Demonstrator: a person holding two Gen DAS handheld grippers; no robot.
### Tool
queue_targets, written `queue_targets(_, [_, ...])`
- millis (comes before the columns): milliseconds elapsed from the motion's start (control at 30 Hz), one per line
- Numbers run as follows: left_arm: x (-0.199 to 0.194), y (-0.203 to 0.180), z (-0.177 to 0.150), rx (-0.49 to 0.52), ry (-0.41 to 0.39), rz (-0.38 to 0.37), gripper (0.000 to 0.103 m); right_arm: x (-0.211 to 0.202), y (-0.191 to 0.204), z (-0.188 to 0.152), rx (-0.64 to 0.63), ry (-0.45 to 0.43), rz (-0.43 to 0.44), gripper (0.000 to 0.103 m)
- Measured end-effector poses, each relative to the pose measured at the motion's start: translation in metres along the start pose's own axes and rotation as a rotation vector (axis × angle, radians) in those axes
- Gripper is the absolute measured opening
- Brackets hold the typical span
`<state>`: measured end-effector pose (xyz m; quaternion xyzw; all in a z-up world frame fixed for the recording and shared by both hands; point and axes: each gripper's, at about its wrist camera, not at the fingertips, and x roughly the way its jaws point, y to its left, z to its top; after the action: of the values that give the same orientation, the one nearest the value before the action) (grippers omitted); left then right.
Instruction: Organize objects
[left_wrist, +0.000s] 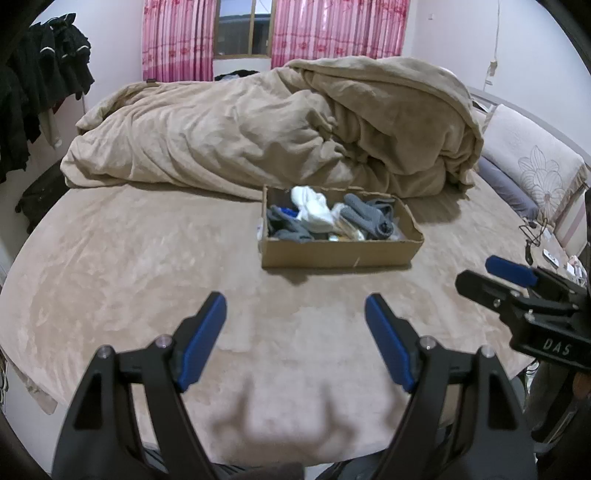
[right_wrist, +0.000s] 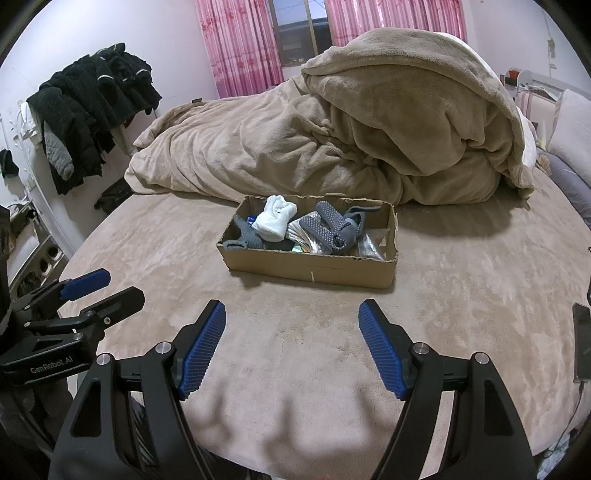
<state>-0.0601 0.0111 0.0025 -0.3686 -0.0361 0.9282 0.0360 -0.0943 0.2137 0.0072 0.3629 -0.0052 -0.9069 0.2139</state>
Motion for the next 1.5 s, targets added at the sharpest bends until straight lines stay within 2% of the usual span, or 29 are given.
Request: queue_targets(1500, [0.0012,-0.0032,0.0036,0.015,0.005,-0.010,0.079,0.0014,-0.0006,0.0008,0.001,0.002,0.000,0.077])
